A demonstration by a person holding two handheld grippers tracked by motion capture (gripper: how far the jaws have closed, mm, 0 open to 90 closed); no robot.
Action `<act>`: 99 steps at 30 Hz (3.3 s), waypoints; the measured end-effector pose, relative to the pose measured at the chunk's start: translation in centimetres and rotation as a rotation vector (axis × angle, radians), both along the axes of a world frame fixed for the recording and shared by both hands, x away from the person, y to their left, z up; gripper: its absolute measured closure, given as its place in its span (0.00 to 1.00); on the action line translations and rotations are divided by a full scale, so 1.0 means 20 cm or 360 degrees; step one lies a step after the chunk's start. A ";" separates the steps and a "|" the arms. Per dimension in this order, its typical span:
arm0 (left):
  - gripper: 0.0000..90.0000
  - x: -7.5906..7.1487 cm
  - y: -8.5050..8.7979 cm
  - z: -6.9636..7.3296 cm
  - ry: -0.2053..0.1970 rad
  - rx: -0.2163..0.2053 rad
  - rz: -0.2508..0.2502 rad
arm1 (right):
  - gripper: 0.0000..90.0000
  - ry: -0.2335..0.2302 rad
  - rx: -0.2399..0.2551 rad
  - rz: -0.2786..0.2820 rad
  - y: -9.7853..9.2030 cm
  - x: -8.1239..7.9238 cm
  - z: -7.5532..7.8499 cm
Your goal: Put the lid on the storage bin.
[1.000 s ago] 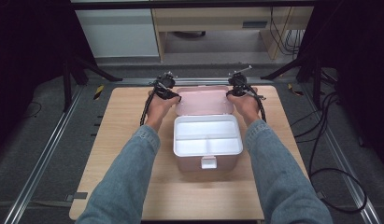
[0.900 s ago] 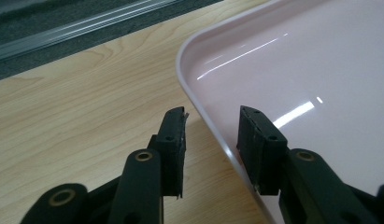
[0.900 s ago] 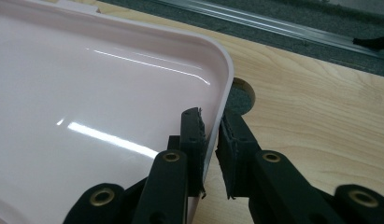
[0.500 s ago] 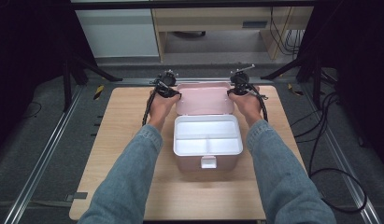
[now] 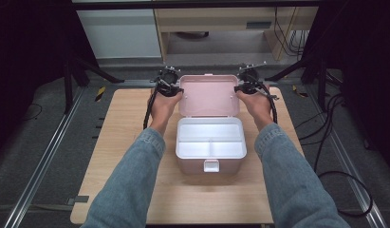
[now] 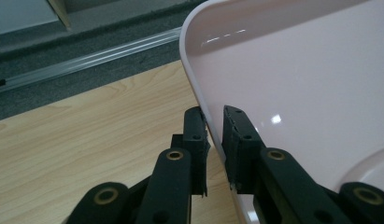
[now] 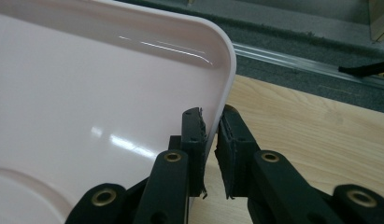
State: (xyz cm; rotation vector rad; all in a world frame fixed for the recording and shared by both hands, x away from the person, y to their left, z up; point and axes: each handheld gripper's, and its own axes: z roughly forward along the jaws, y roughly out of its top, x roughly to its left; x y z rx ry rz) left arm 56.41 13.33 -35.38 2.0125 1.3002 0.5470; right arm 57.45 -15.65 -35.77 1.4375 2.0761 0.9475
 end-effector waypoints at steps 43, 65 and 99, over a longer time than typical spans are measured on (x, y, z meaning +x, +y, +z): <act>0.93 -0.24 0.04 0.21 -0.0138 -0.0063 -0.0024 | 0.94 -0.0233 -0.0041 0.0008 0.01 -0.21 0.29; 0.73 -0.62 0.21 0.21 -0.0243 -0.0155 -0.0123 | 0.94 -0.0421 -0.0039 0.0122 -0.03 -0.60 0.30; 0.59 -0.57 0.25 0.09 -0.0233 -0.0073 -0.0049 | 0.79 -0.0125 0.0012 0.0297 -0.22 -0.99 0.05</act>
